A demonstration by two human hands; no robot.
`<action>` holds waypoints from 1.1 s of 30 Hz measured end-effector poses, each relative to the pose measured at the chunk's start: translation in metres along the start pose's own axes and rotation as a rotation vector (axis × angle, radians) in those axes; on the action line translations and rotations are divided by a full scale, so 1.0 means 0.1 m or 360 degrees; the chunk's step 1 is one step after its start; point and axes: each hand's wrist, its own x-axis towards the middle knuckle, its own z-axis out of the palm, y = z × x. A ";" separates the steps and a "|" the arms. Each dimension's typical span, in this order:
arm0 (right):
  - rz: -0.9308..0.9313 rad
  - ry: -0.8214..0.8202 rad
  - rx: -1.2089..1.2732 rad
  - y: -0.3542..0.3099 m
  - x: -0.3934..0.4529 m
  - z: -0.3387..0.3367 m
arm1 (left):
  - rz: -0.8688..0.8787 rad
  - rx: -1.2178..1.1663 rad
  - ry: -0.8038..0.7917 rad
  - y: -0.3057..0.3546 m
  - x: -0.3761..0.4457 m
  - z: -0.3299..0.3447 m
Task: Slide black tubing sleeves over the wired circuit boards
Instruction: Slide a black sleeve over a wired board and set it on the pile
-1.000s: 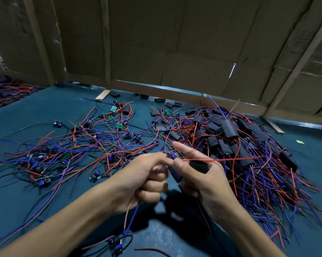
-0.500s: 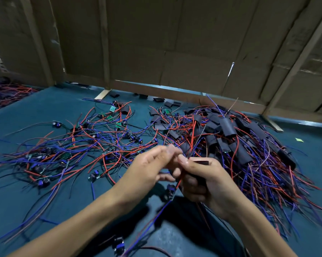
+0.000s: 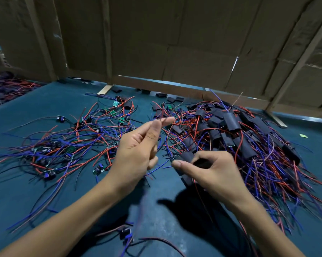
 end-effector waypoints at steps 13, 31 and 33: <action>-0.0404 0.0193 -0.0468 0.08 -0.01 -0.04 | 0.0938 0.1411 -0.0315 -0.06 -0.15 0.03; -0.0411 -0.0027 -0.0652 0.06 0.02 -0.01 | 0.0957 0.1583 -0.0529 -0.03 -0.15 -0.01; -0.0374 -0.0033 -0.0642 0.07 0.02 0.00 | 0.0974 0.1591 -0.0509 -0.03 -0.14 -0.02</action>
